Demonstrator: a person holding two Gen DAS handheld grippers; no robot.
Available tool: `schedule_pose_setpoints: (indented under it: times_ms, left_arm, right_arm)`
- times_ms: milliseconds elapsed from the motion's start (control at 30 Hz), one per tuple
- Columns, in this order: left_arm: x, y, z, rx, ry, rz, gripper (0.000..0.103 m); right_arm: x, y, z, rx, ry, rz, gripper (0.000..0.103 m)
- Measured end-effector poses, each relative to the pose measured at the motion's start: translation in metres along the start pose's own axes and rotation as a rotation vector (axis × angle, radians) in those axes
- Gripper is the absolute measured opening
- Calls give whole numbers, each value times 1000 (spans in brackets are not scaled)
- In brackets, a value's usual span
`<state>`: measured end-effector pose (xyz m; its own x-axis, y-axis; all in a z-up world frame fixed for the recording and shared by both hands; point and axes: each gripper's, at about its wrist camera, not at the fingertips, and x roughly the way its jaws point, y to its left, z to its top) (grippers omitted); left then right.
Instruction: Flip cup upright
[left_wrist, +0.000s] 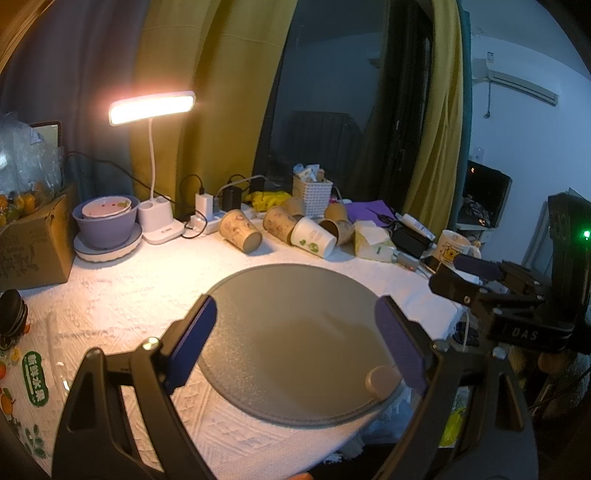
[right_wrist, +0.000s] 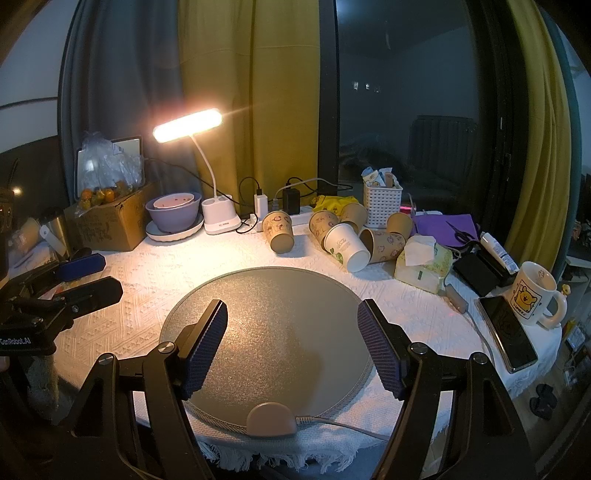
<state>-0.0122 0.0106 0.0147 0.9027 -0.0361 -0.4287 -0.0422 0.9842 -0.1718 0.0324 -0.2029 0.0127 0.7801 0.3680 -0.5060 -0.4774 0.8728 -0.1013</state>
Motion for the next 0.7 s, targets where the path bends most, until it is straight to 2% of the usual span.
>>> schedule_pose_setpoints:
  times_ms: [700]
  left_arm:
    - [1,-5,3,8,0,-2,89]
  right_arm:
    - [-1,0,0,0,-3,1,76]
